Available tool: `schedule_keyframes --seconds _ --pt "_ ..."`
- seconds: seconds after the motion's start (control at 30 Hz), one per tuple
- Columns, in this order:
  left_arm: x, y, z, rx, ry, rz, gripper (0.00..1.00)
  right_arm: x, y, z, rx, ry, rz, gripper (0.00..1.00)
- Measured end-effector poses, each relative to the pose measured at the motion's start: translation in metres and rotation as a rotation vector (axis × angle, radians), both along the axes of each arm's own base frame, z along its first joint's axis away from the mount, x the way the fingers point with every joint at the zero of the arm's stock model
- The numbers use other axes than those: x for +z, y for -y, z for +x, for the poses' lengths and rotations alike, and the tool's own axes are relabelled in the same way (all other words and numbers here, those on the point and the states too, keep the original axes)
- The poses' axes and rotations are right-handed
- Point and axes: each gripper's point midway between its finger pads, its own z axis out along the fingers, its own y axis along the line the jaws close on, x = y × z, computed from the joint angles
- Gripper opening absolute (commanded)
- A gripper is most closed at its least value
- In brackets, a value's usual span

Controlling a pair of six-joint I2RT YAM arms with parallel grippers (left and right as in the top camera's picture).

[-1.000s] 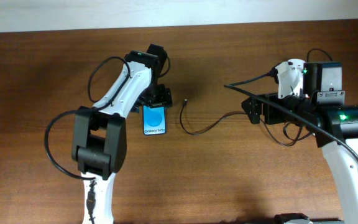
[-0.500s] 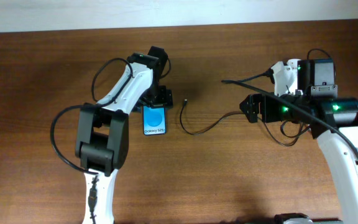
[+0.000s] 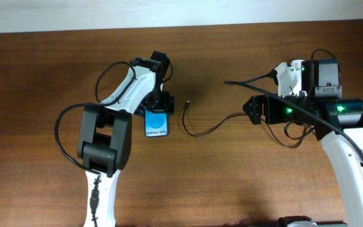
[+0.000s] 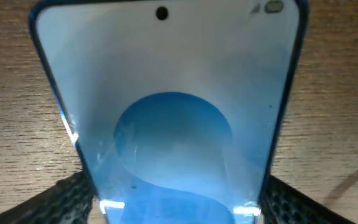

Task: Plug charger to phone and switch on socket
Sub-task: 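Lift the phone with the left gripper and tilt it upright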

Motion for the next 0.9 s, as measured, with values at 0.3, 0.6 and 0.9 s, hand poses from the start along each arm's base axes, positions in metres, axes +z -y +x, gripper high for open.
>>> schedule_keyframes --seconds 0.3,0.6,0.9 --pt "0.0 -0.001 0.0 0.004 0.004 0.0 0.78 0.001 0.0 0.001 0.0 0.007 0.0 0.98" --pt "0.018 0.0 0.002 0.005 -0.041 0.013 0.69 0.004 0.0 0.006 0.0 0.029 0.0 0.98" --pt "0.102 0.012 0.038 0.007 0.11 -0.042 0.0 0.004 -0.001 0.007 -0.015 0.027 0.013 0.98"
